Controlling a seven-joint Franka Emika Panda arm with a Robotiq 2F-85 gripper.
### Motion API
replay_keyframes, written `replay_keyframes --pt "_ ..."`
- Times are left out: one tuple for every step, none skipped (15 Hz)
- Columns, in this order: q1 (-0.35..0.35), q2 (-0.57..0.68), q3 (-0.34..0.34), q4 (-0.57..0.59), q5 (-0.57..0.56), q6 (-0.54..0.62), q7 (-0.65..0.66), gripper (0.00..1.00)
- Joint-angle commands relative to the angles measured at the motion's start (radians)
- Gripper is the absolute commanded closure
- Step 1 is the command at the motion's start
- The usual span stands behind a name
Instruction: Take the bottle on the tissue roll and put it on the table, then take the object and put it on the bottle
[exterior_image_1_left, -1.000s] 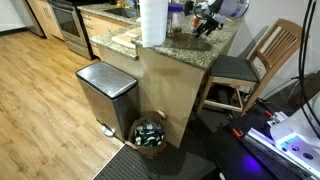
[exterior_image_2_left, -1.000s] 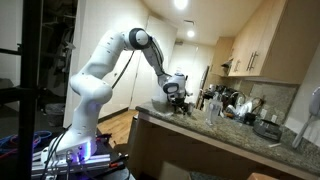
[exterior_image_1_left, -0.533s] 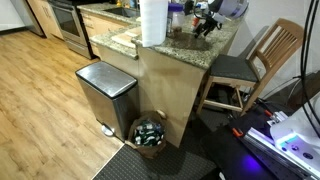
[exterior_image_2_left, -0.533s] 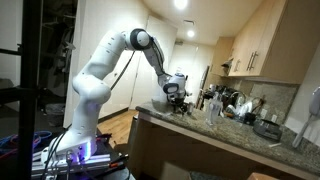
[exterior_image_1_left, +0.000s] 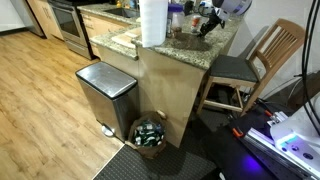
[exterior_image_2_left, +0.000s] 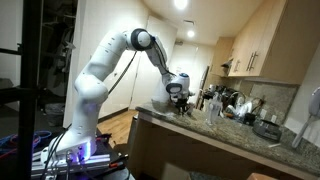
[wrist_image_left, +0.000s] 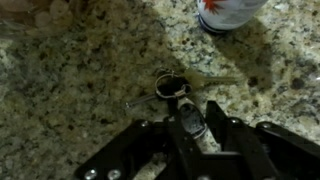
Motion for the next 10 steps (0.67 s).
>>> replay_keyframes --pt "-0.046 0.041 0.049 0.026 0.066 -0.055 -0.086 0.99" --pt "-0.051 0.041 0.051 0.028 0.078 -0.063 -0.101 1.00" --pt "-0.060 0.040 0.053 0.028 0.091 -0.069 -0.122 1.00" --pt "-0.069 0.037 0.057 0.030 0.107 -0.085 -0.144 1.00" --pt "-0.077 0.030 0.064 0.028 0.131 -0.094 -0.172 1.00" --pt "-0.081 0.019 0.068 0.021 0.154 -0.097 -0.201 1.00" --pt "-0.089 -0.001 0.079 0.011 0.193 -0.106 -0.246 1.00" --pt "-0.096 -0.026 0.093 -0.005 0.241 -0.113 -0.299 1.00" --pt "-0.096 -0.064 0.103 -0.031 0.291 -0.128 -0.355 1.00" --pt "-0.094 -0.097 0.113 -0.051 0.346 -0.155 -0.404 1.00"
